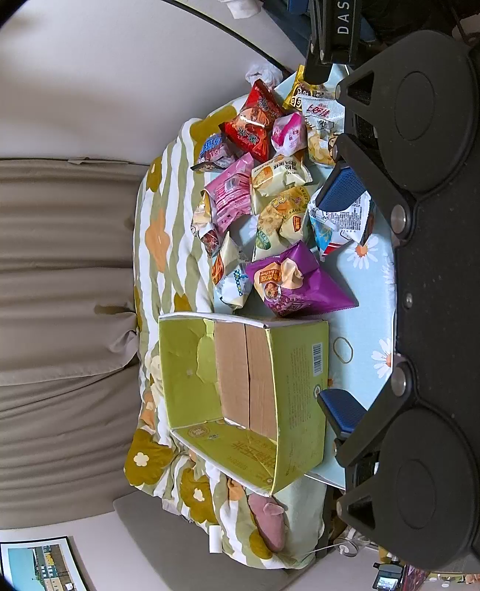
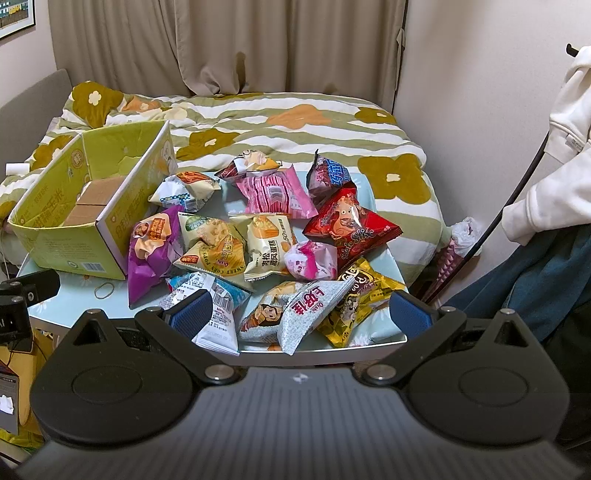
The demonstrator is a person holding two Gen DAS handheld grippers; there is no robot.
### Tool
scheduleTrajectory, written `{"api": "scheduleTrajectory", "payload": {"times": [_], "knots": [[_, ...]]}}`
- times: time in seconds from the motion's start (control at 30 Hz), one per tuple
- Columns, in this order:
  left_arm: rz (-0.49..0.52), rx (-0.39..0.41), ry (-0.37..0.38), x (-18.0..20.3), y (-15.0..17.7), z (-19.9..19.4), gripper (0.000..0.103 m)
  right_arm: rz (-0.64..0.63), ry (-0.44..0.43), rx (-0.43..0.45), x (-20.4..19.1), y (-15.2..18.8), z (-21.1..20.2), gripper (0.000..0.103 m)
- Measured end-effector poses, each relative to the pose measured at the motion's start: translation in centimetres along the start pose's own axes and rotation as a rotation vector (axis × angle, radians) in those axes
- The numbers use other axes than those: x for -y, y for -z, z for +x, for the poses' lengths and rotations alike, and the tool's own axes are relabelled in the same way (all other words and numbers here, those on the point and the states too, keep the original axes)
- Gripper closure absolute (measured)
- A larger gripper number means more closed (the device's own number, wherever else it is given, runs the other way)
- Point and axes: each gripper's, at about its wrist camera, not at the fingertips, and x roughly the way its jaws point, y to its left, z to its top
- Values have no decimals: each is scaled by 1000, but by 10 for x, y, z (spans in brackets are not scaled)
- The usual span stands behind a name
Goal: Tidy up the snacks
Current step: 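Grasp a white snack bag with the left tool while the right tool grasps a white-red bag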
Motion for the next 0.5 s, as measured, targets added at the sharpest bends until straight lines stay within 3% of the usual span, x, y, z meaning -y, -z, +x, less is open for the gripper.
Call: {"api": "scheduleTrajectory", "payload": {"times": [0.27, 0.5], "knots": [[1, -5, 8, 1, 0, 2, 0, 1, 2, 2, -1, 4, -1, 0], [31, -58, 98, 13, -7, 27, 0, 68, -1, -23, 19, 4, 3, 0]]}}
